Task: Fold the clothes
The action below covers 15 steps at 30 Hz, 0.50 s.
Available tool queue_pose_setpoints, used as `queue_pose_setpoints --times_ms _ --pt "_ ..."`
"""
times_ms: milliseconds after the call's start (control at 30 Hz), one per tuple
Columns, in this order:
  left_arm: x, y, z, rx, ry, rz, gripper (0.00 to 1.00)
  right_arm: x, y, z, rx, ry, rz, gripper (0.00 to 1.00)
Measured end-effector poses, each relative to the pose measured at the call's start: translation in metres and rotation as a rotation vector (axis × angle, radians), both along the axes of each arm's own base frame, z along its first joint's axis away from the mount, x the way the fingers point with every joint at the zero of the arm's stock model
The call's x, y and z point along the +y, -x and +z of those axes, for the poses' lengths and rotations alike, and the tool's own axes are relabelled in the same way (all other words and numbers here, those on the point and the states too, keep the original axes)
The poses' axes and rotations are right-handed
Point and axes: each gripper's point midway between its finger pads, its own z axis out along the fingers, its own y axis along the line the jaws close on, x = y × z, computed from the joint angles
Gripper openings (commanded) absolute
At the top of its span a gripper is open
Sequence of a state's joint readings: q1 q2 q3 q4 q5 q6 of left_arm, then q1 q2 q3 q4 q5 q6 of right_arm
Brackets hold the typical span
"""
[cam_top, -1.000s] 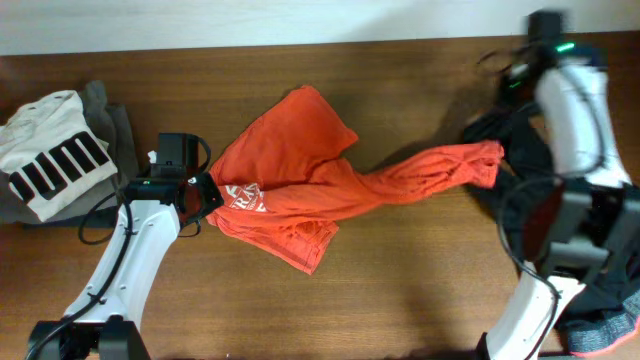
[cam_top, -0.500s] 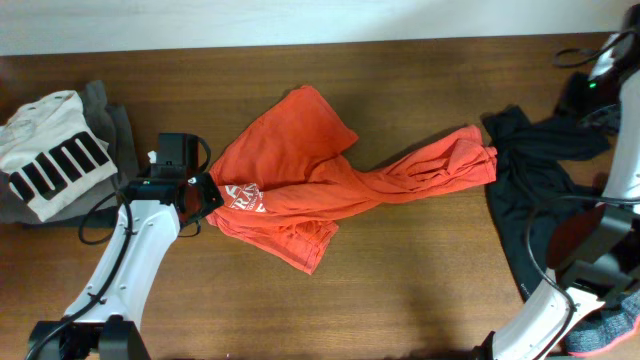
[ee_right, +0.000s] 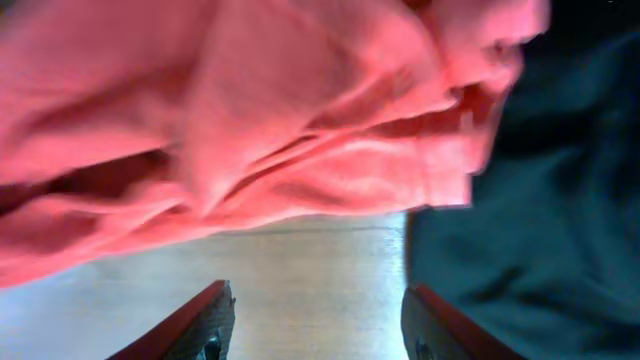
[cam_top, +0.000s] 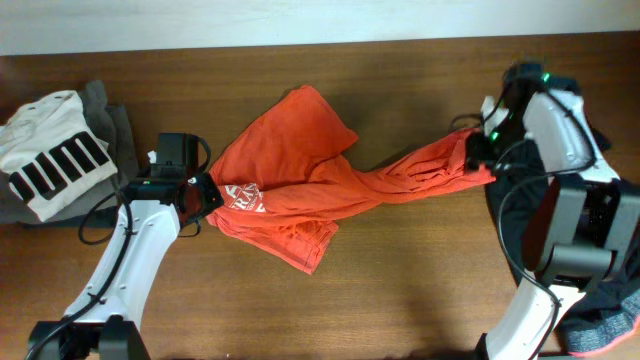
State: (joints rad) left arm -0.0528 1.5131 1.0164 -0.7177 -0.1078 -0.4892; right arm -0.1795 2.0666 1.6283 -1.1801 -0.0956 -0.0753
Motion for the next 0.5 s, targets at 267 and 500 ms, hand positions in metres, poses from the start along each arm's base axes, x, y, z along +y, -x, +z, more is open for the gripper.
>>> queue_pose_setpoints --times_ms 267,500 --pt "0.0 0.0 0.0 0.0 0.0 0.0 0.0 -0.001 -0.003 -0.038 -0.049 0.01 -0.046 0.58" --pt "0.0 0.0 0.0 0.0 0.0 0.0 0.0 -0.004 -0.014 -0.049 -0.108 0.027 -0.067 0.51"
